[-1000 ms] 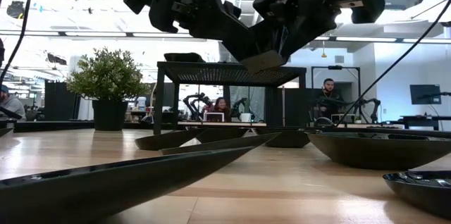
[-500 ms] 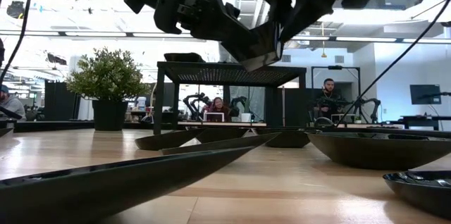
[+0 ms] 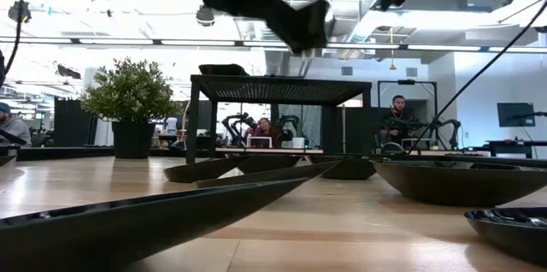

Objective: Pick & Place Mini shaped plates
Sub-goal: Stack the distorted square plate on top of the distorted square plates on the shelf

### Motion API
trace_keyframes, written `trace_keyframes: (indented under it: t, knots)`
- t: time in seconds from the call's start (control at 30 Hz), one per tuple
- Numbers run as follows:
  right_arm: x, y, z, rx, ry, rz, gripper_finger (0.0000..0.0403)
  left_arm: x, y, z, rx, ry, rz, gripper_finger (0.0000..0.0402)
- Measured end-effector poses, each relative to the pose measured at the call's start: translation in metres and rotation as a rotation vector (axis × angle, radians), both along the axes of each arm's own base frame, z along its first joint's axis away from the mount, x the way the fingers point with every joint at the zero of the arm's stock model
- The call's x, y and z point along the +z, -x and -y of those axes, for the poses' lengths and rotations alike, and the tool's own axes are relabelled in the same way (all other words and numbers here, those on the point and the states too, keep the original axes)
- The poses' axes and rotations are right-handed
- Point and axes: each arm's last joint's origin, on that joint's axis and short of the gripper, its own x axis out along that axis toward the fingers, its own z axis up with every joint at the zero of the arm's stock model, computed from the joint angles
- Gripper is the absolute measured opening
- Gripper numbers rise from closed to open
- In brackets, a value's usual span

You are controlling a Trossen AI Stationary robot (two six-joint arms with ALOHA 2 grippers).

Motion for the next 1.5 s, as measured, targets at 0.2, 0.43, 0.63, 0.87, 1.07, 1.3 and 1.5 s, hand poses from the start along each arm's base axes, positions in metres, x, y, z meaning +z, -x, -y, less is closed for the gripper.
trace_keyframes:
  t: [0.2,0.43,0.63,0.87,1.07,1.3,1.5]
  knots:
    - [0.04,0.06,0.008,-0.078,-0.083,0.281,0.0131,0.045,0.038,-0.009,0.096,-0.029,0.051,0.001]
    - [-0.008,0.093,0.009,-0.007,-0.161,0.794,0.0129,0.063,0.075,-0.036,0.292,-0.083,-0.019,0.0011]
    - [-0.077,0.096,0.013,0.017,-0.125,0.922,0.0134,0.065,0.087,-0.065,0.439,-0.108,-0.063,0.0007]
    - [-0.113,0.094,0.017,-0.002,-0.102,0.839,0.0139,0.059,0.094,-0.108,0.434,-0.186,-0.135,0.0007]
    - [-0.119,0.089,0.016,0.0,-0.097,0.8,0.0135,0.056,0.102,-0.133,0.362,-0.141,-0.149,0.0009]
    - [-0.12,0.088,0.016,-0.001,-0.096,0.794,0.0134,0.047,0.112,-0.142,0.328,-0.121,-0.251,0.0009]
    - [-0.12,0.088,0.016,0.0,-0.096,0.792,0.0134,0.036,0.113,-0.14,0.288,-0.132,-0.279,0.0009]
